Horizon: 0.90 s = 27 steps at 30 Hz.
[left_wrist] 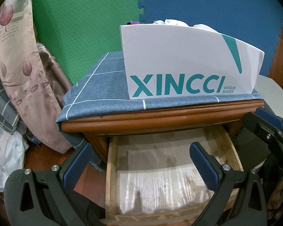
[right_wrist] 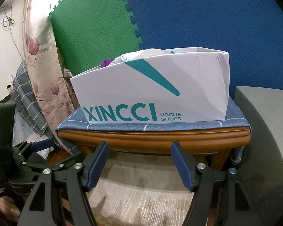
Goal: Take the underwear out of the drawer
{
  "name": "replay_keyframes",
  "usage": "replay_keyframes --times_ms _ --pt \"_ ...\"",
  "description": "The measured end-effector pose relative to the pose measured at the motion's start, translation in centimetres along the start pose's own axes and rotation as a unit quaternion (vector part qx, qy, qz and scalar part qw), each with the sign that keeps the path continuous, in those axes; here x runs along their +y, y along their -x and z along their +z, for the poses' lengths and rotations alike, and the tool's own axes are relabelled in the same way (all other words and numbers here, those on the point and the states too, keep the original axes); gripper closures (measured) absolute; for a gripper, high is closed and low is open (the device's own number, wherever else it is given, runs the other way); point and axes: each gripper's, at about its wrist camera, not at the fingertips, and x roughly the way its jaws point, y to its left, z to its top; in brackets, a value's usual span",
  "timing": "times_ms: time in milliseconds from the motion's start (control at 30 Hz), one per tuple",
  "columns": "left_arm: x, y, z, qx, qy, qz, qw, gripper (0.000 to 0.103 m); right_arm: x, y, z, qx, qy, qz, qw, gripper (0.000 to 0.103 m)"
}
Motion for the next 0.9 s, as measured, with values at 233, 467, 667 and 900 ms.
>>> replay_keyframes --times_ms 233,467,667,900 --pt "0.0 -0.1 0.0 0.001 0.0 0.0 1.0 0.0 0.0 0.0 0.0 0.0 -0.001 0.0 1.0 0.033" --pt "0.0 -0.3 -0.3 0.005 0.001 -0.006 1.0 0.0 0.0 0.0 0.0 0.001 -0.001 0.0 1.0 0.033" --pt "1.0 1.3 -0.9 -0.047 0.02 -0.007 0.9987 0.001 -0.1 0.1 0.0 0.002 -0.002 0.0 1.0 0.033" --pt "1.0 2.5 -1.5 -0.043 0.01 0.0 0.999 0.001 -0.8 1.3 0.8 -0.006 -0.017 -0.005 1.0 0.033"
